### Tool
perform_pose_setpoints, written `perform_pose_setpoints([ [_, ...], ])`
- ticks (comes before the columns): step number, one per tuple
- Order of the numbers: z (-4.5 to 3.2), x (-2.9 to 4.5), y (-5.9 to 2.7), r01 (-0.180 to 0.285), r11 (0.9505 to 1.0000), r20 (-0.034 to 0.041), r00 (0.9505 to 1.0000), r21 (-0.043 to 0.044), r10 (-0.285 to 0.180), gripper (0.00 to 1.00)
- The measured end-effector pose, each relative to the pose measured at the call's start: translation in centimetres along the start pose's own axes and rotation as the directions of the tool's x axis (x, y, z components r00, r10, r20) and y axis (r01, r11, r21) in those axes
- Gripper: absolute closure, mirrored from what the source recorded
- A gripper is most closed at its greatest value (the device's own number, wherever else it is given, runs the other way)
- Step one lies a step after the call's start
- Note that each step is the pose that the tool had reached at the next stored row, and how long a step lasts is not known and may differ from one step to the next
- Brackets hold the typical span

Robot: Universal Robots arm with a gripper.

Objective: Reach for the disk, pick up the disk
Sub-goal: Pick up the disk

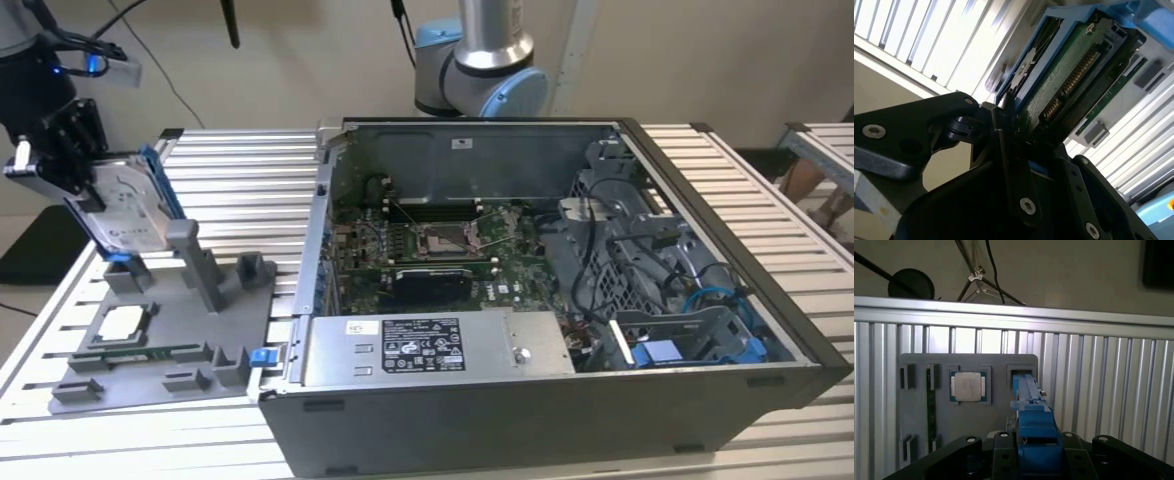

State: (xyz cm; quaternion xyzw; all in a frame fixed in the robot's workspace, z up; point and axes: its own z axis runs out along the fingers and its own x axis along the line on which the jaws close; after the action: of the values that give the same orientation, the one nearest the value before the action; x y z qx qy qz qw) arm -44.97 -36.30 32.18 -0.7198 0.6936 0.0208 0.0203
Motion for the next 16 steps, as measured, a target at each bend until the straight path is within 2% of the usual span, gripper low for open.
perform_pose_setpoints([
  [16,-2.12,-0.12,0.00,0.000,1.0000,-0.0001,1.0000,-0.0001,0.000,1.00],
])
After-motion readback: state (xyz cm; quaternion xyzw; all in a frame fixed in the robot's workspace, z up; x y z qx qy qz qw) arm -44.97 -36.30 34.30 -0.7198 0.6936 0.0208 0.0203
